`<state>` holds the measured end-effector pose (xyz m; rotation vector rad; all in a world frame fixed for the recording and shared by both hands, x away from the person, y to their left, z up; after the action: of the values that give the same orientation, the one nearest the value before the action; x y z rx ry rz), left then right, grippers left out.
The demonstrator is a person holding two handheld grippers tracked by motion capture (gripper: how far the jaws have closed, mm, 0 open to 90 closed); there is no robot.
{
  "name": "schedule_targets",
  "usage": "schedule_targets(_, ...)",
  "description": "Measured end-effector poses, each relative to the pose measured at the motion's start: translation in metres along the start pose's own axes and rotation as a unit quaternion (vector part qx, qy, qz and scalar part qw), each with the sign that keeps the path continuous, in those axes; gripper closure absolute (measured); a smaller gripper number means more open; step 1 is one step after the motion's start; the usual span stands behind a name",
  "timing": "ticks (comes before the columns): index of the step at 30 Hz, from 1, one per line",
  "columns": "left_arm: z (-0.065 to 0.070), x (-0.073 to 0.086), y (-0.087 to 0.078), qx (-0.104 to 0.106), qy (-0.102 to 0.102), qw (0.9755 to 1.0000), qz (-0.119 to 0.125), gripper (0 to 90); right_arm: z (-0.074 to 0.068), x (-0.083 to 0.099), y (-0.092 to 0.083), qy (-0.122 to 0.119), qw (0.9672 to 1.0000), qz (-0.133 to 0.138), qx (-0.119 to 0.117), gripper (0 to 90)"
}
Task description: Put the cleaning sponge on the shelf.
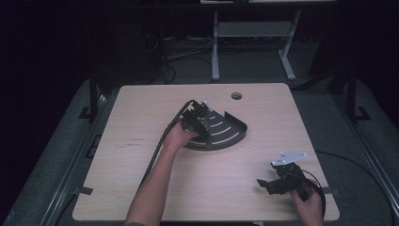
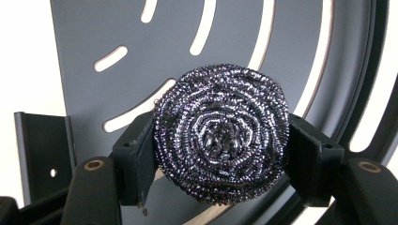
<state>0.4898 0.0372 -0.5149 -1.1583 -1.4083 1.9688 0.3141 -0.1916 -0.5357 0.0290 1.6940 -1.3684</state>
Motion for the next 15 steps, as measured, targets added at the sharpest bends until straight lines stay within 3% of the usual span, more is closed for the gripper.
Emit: schedule_targets(15,-0.0029,0.0032,0.0096,0.006,-0.007,0.9999,-0.010,32.9,0.0000,0.0008,0.0001,-0.001,1.0000,-0.003,0.000,14.1)
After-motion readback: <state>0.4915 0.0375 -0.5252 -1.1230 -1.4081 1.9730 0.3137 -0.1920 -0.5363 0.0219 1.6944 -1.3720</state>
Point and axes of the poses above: each handheld gripper's, and its own axes: y roughly forward along the jaws, x roughly out of its underside, z roughly to its right, the point moved 10 cm from there along y, roughly forward along the jaws, and after that the axes turned 7 degrees about x, right-handed, at the moved point
